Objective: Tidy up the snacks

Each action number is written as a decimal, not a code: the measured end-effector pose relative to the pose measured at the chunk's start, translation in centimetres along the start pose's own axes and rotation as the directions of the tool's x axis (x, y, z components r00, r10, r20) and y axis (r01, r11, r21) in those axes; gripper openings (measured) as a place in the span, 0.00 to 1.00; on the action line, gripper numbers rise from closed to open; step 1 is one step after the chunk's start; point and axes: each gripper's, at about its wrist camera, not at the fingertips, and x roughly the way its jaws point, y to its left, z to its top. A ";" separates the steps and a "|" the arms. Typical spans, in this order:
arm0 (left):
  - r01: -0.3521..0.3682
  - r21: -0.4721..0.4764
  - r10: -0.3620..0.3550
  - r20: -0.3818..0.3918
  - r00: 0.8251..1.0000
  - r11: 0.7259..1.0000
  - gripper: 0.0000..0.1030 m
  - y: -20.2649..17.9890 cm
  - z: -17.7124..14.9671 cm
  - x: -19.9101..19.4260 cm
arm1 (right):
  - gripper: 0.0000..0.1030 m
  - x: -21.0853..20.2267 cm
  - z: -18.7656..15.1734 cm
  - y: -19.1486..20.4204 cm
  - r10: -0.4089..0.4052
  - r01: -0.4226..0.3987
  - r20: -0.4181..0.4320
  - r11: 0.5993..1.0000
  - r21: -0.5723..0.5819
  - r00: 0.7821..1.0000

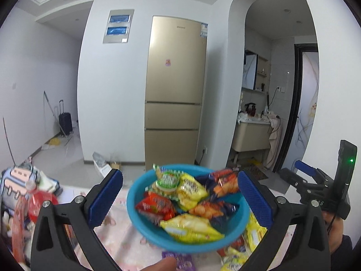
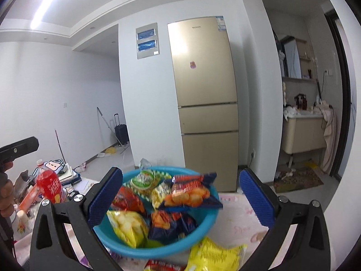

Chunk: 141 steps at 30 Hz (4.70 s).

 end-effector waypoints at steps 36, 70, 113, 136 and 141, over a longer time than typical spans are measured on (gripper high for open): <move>0.340 0.162 -0.270 -0.342 0.900 0.926 1.00 -9.0 -16.8 5.9 | 1.00 8.6 -15.9 -8.0 0.015 0.128 -0.522 0.963 0.236 0.853; 0.397 0.165 -0.215 -0.628 0.748 0.903 0.74 -11.2 -22.2 11.4 | 0.84 8.1 -15.8 -8.9 0.018 0.135 -0.477 0.949 0.284 0.879; 0.337 -0.016 -0.337 -0.117 0.934 0.941 0.69 -5.2 -14.8 3.4 | 0.83 -0.7 -9.2 -1.8 -0.228 0.228 0.108 0.973 0.012 0.968; 0.157 -0.079 -0.157 0.007 0.988 0.984 0.69 -1.4 -12.9 1.8 | 0.84 -2.1 -9.7 0.3 -0.234 0.254 0.184 0.962 -0.095 0.955; 0.082 -0.049 -0.082 0.019 0.996 0.995 0.69 -1.0 -11.7 0.8 | 0.84 -1.9 -9.6 -0.3 -0.218 0.233 0.164 0.969 -0.080 0.962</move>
